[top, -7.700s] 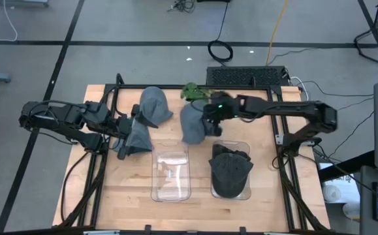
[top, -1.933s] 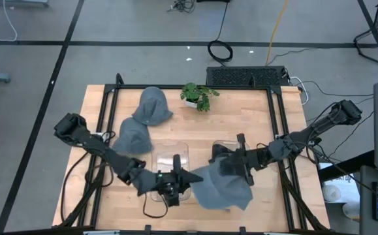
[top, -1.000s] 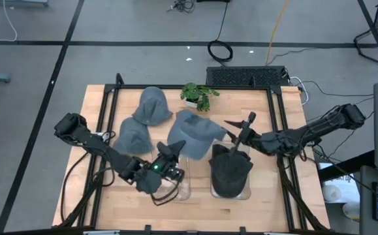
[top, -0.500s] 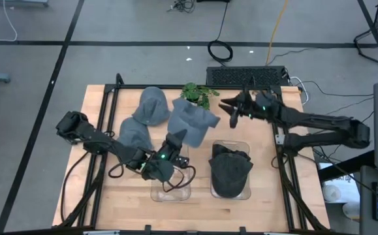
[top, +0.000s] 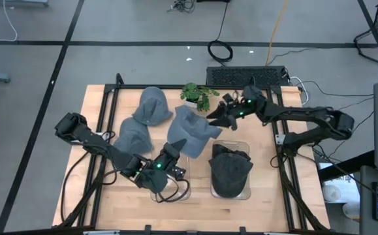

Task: Pick & Place hat
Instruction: Put the bottom right gray cap into the left transparent bin

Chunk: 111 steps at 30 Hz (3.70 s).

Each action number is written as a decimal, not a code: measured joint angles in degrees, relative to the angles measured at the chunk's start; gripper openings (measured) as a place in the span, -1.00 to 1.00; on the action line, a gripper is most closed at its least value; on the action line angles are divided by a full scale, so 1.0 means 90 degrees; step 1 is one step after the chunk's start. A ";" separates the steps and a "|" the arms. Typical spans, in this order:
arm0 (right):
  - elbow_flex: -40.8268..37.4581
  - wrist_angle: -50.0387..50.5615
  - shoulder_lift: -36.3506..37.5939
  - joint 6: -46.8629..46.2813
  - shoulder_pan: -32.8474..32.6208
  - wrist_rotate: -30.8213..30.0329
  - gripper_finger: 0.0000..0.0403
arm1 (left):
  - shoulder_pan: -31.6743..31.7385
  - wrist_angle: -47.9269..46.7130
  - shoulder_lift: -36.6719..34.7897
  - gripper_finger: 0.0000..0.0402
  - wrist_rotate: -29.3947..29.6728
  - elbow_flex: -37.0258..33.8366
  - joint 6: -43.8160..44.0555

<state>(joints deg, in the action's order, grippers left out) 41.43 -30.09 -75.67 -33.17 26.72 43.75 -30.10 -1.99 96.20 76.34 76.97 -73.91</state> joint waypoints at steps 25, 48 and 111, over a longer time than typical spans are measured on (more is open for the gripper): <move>-0.0007 -0.3927 -0.0364 -0.1910 -0.0772 0.1488 0.43 | -0.0088 -0.0268 0.0000 -0.95 -0.0019 0.0233 0.0129; 0.0006 -0.2126 0.0610 -0.1162 -0.0608 0.0723 0.43 | 0.0000 -0.0290 0.0000 -0.95 0.0021 0.0233 0.0097; 0.1437 -0.2107 -0.0708 -0.0369 -0.1357 0.1348 -0.94 | -0.0014 -0.0256 -0.0007 -0.88 -0.0097 0.0231 0.2636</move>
<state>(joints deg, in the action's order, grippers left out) 54.37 -49.05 -82.04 -36.49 14.50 55.88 -30.23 -4.29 96.14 75.46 79.05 -50.19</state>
